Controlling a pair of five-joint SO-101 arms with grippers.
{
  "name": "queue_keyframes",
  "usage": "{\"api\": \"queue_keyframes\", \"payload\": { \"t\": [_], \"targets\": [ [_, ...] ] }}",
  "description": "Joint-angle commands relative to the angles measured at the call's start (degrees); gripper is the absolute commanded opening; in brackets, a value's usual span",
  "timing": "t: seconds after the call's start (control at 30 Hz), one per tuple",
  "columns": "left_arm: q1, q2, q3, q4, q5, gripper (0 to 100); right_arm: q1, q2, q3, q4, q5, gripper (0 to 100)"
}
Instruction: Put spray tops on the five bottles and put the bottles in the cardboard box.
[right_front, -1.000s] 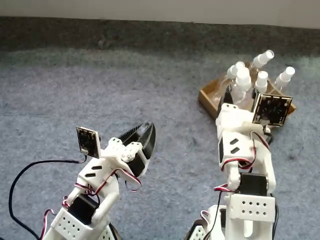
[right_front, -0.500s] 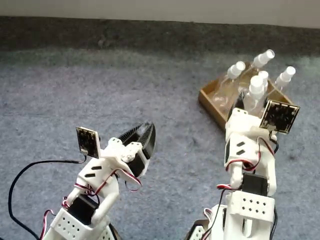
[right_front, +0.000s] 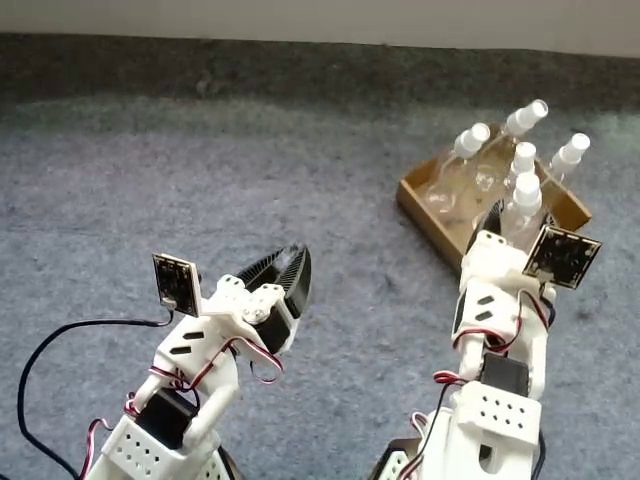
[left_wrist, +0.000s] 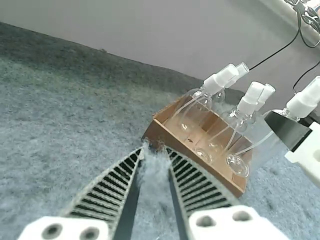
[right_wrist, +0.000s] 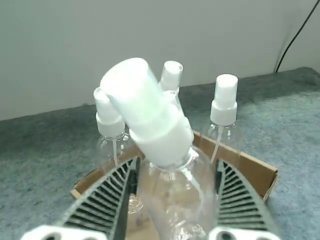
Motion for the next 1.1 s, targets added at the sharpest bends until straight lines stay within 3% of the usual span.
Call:
{"api": "queue_keyframes", "payload": {
  "t": [0.0, 0.47, 1.07],
  "targets": [
    [-0.48, -0.66, 1.1, -0.97, -0.44, 1, 1.01, 0.31, 1.36, -5.49, 0.09, 15.1],
    [-0.4, -0.57, 1.1, -0.88, -0.44, 1, 1.01, 0.48, 6.55, -11.38, 0.0, 15.1],
    [-0.4, -0.57, 1.1, -0.88, -0.35, 1, 0.75, 0.57, 2.95, -4.44, 0.09, 15.1]
  ]
}}
